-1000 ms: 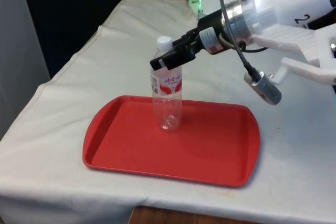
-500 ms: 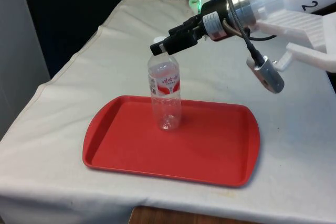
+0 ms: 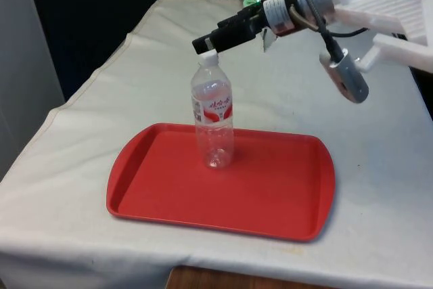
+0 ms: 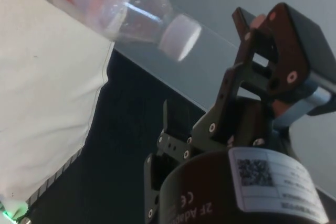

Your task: Place the bottle upright on the tray.

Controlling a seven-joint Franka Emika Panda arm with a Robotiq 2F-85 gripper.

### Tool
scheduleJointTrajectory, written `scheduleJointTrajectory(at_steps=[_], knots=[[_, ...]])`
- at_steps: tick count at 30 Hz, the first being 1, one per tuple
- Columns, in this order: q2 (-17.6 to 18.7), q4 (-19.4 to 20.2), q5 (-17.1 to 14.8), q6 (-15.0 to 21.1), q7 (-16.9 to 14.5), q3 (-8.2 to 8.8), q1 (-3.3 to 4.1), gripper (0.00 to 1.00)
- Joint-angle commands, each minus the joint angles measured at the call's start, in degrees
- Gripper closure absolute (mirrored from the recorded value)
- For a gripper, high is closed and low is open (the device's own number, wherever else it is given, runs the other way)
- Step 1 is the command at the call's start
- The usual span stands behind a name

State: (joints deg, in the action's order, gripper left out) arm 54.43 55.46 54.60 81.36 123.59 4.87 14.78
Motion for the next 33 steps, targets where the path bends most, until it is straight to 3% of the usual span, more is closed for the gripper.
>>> scheduleJointTrajectory(at_steps=[1,7,8,9,12,16,17,21,33], knots=[[-0.5,0.0,-0.3,0.1,-0.1,-0.23,-0.06,0.0],[-1.4,0.1,-1.1,0.5,0.1,-0.57,-0.52,0.0],[-1.0,0.0,-0.6,-0.1,-0.1,-0.17,-0.17,0.0],[-1.6,0.2,-1.3,0.6,0.1,-0.63,-0.57,0.0],[-2.2,0.4,-1.7,0.6,0.3,-1.09,-0.86,0.0],[-2.9,0.9,-2.3,0.5,0.6,-1.43,-1.03,0.0],[-2.2,0.3,-1.8,-0.4,0.2,-1.03,-0.74,0.0],[-3.8,1.6,-3.3,0.5,1.1,-1.78,-1.32,0.0],[-6.0,3.8,-4.6,0.4,2.3,-2.18,-1.38,0.0]])
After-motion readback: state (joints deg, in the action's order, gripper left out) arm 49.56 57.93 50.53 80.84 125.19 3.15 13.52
